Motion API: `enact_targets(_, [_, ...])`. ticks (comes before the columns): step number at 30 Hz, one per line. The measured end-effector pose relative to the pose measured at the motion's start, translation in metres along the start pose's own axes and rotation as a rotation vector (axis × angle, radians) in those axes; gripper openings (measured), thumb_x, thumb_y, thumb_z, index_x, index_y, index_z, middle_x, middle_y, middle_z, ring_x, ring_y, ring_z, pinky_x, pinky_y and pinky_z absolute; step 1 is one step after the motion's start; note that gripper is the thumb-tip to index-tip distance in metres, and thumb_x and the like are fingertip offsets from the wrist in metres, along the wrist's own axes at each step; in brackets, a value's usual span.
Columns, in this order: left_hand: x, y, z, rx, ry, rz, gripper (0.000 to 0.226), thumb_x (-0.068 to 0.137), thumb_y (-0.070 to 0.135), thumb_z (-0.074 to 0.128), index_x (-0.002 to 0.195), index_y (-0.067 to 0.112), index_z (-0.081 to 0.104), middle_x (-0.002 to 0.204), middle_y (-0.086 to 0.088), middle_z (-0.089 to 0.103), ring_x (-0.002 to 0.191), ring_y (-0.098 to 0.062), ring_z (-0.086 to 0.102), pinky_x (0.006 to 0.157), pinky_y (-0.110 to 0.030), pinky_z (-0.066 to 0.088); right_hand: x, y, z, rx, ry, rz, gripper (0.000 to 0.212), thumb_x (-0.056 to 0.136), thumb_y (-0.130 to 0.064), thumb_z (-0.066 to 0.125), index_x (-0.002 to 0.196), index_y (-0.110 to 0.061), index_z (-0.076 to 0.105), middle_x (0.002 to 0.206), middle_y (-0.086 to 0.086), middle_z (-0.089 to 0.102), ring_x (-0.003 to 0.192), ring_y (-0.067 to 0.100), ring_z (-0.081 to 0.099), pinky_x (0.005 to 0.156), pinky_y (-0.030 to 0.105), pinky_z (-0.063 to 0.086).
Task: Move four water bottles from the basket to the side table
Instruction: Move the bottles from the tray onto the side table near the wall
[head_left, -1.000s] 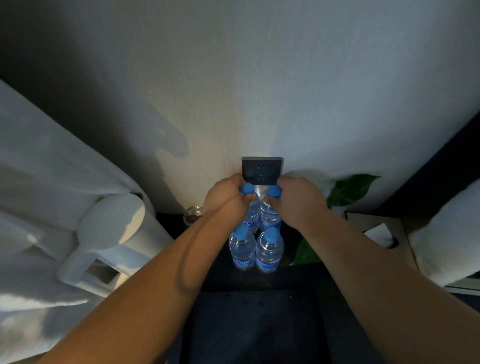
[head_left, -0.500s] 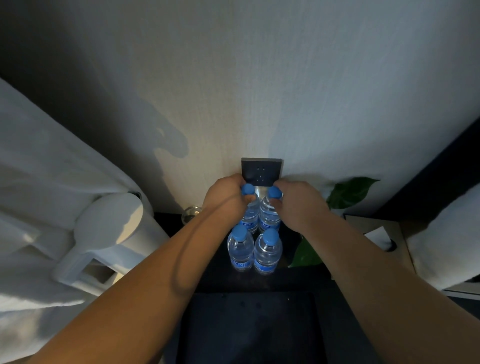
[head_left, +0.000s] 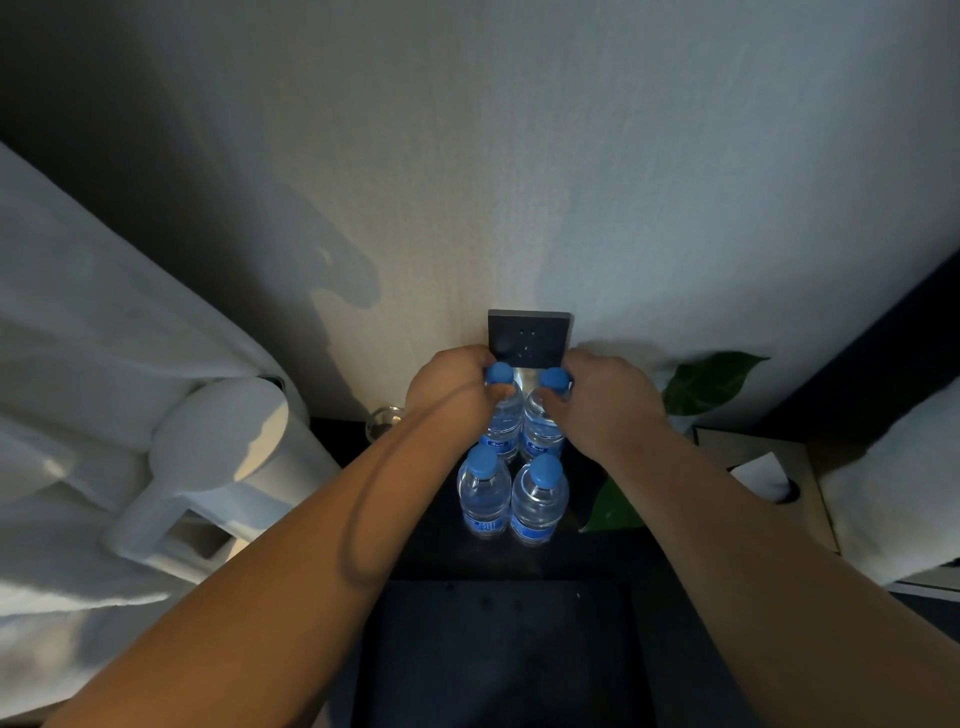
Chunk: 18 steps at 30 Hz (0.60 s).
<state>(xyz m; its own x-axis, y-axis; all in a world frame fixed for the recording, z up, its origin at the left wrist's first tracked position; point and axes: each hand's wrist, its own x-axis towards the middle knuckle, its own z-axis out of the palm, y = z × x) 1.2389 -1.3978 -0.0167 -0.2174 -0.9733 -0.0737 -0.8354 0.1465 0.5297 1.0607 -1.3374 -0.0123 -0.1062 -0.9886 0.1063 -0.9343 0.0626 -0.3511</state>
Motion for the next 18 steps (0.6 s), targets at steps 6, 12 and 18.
enact_targets(6, [-0.0015, 0.0008, -0.0022, -0.018, 0.001, -0.008, 0.031, 0.087, 0.04, 0.076, 0.113, 0.025, 0.068, 0.107, 0.002, 0.072, 0.092, -0.017, 0.065, 0.08, -0.036, 0.055, 0.0005, 0.0026, 0.0038, 0.058, 0.022, 0.004, 0.024, 0.095, -0.037, 0.064, 0.1, -0.014, 0.06, 0.082, 0.006, 0.064, 0.074, 0.023, 0.056, 0.061, 0.031, 0.041])
enact_targets(12, [-0.0013, 0.0012, -0.0025, -0.009, 0.009, -0.011, 0.031, 0.086, 0.041, 0.076, 0.112, 0.024, 0.07, 0.105, 0.001, 0.072, 0.09, -0.017, 0.064, 0.078, -0.035, 0.055, 0.0021, 0.0069, 0.0078, 0.072, 0.019, -0.003, 0.026, 0.093, -0.04, 0.067, 0.101, -0.016, 0.06, 0.078, -0.001, 0.058, 0.072, 0.019, 0.056, 0.059, 0.03, 0.04])
enact_targets(18, [0.0032, 0.0012, -0.0017, 0.032, -0.025, 0.009, 0.029, 0.089, 0.038, 0.073, 0.112, 0.02, 0.071, 0.103, -0.003, 0.072, 0.086, -0.018, 0.062, 0.073, -0.031, 0.049, 0.0032, 0.0075, 0.0104, 0.088, 0.019, 0.003, 0.024, 0.092, -0.039, 0.066, 0.092, -0.02, 0.052, 0.075, -0.005, 0.052, 0.07, 0.018, 0.054, 0.054, 0.028, 0.034])
